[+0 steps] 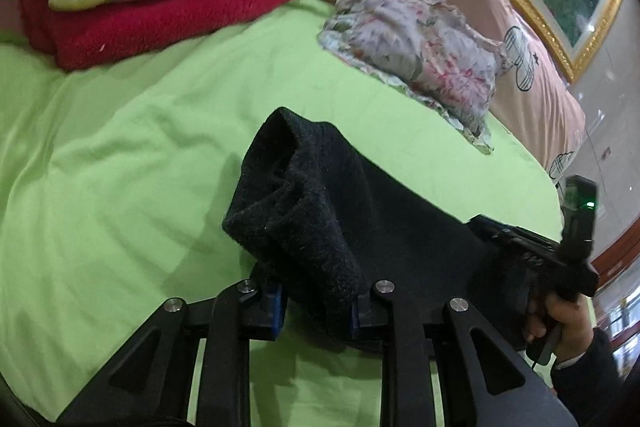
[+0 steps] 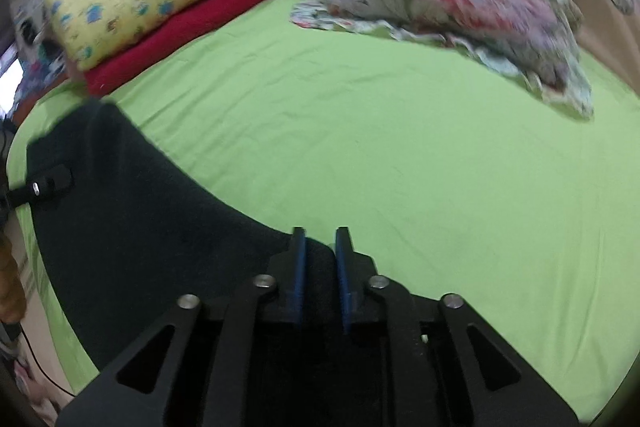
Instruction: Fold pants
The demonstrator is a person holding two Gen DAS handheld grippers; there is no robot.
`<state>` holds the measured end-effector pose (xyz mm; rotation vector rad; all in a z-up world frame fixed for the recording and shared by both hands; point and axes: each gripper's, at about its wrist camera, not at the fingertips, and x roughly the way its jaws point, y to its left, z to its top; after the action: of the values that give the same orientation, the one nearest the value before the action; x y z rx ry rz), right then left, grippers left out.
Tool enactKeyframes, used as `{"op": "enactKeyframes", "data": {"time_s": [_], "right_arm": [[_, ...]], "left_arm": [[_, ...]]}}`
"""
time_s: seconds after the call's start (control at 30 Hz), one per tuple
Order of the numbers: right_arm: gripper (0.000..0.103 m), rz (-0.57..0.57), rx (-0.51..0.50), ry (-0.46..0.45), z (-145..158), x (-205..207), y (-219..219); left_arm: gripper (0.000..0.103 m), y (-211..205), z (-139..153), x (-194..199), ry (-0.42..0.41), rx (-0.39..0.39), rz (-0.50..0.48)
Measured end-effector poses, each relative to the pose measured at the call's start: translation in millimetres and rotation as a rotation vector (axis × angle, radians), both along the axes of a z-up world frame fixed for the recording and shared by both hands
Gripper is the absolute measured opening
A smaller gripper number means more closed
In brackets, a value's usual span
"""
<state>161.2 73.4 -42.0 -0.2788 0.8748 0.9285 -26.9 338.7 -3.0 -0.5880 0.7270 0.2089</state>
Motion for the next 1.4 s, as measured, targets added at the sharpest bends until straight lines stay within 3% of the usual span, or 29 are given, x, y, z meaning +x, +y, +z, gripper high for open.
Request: {"op": "enactKeyframes", "data": {"time_s": [0.13, 0.17, 0.23, 0.37, 0.63, 1.0, 1.4], "right_arm": [[0.027, -0.048, 0.106, 0.012, 21.9, -6.8, -33.3], [0.033, -0.059, 0.132, 0.009, 27.8, -9.7, -45.9], [0.042, -0.084, 0.163, 0.008, 34.2, -14.5, -67.1], [0.044, -0.151, 0.207, 0.022, 39.9, -23.3, -110.9], [0.044, -0.304, 0.264, 0.093, 33.5, -32.4, -194.7], [0.049, -0.586, 0.324, 0.082, 29.5, -54.9, -322.8], [0.054, -0.829, 0.366, 0.144, 7.9, -64.9, -405.1]], "left_arm": [[0.047, 2.5, 9.5, -17.1, -0.031, -0.002, 0.045], [0.049, 3.0, 13.8, -22.1, -0.045, 0.004, 0.061], [0.051, 4.0, 24.2, -30.8, -0.078, 0.002, 0.087], [0.053, 0.0, 39.9, -43.0, -0.120, -0.022, 0.064], [0.062, -56.2, 58.4, -5.9, -0.126, 0.002, -0.098], [0.067, -170.5, 56.5, 62.8, -0.091, -0.004, -0.392], [0.073, -284.0, 63.5, 126.8, -0.061, 0.046, -0.634]]}}
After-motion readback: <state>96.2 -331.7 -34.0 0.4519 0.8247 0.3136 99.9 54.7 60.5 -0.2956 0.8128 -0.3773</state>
